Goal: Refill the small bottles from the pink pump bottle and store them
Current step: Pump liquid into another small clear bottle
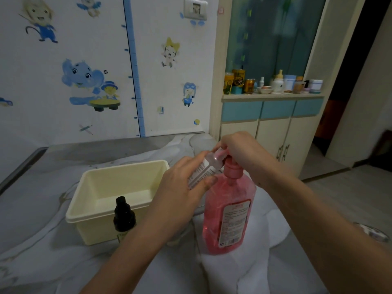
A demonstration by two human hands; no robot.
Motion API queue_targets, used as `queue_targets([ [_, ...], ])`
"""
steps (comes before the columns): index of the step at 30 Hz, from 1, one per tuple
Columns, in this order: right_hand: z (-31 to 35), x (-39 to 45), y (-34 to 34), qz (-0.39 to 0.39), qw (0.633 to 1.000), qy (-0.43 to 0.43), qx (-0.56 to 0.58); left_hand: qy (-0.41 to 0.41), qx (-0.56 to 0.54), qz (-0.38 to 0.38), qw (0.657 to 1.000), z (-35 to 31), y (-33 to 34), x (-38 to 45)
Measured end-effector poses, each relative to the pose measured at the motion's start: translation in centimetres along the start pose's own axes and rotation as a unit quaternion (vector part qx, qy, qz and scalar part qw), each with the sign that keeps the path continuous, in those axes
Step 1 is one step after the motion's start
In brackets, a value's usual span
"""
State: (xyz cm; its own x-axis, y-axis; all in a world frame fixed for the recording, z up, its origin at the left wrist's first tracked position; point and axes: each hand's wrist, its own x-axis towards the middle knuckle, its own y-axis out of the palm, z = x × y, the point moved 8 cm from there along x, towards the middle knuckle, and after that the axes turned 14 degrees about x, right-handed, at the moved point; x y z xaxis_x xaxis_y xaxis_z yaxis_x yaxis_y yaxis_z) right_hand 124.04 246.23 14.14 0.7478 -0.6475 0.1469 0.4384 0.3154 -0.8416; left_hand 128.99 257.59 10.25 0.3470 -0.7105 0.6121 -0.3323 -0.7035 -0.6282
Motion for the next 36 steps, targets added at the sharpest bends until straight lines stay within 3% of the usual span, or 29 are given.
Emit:
queue_targets([
  [5, 0.1, -0.5, 0.5, -0.018, 0.997, -0.019, -0.071, -0.001, 0.008, 0.009, 1.0, 0.5, 0.4, -0.1],
  [10, -0.4, -1.0, 0.1, -0.017, 0.998, -0.009, 0.067, 0.001, 0.004, 0.004, 1.0, 0.3, 0.2, 0.1],
  [14, -0.8, -0.8, -0.4, -0.028, 0.99, 0.048, 0.126, 0.009, 0.006, -0.005, 1.0, -0.1, -0.2, 0.2],
  [17, -0.2, -1.0, -0.2, -0.028, 0.998, -0.014, 0.048, 0.002, 0.001, -0.001, 1.0, 0.1, 0.0, 0.2],
  [21, -0.5, -0.7, 0.2, -0.042, 0.997, -0.01, -0.066, 0.0, 0.002, 0.009, 1.0, 0.4, 0.3, 0.1],
  [23, -0.6, -1.0, 0.7, -0.021, 0.998, -0.006, -0.062, -0.002, 0.002, 0.012, 1.0, 0.5, 0.4, 0.0],
  [26, -0.6, -0.9, 0.2, -0.017, 0.999, 0.016, 0.046, 0.001, -0.002, 0.004, 1.0, 0.3, 0.2, 0.1],
  [29, -0.3, -0.1, -0.2, -0.001, 0.999, 0.033, 0.016, 0.004, 0.001, -0.001, 1.0, 0.0, -0.1, 0.2],
  [36, 0.1, 0.0, 0.6, -0.017, 0.996, -0.027, -0.082, -0.002, 0.0, 0.008, 1.0, 0.5, 0.3, 0.1],
])
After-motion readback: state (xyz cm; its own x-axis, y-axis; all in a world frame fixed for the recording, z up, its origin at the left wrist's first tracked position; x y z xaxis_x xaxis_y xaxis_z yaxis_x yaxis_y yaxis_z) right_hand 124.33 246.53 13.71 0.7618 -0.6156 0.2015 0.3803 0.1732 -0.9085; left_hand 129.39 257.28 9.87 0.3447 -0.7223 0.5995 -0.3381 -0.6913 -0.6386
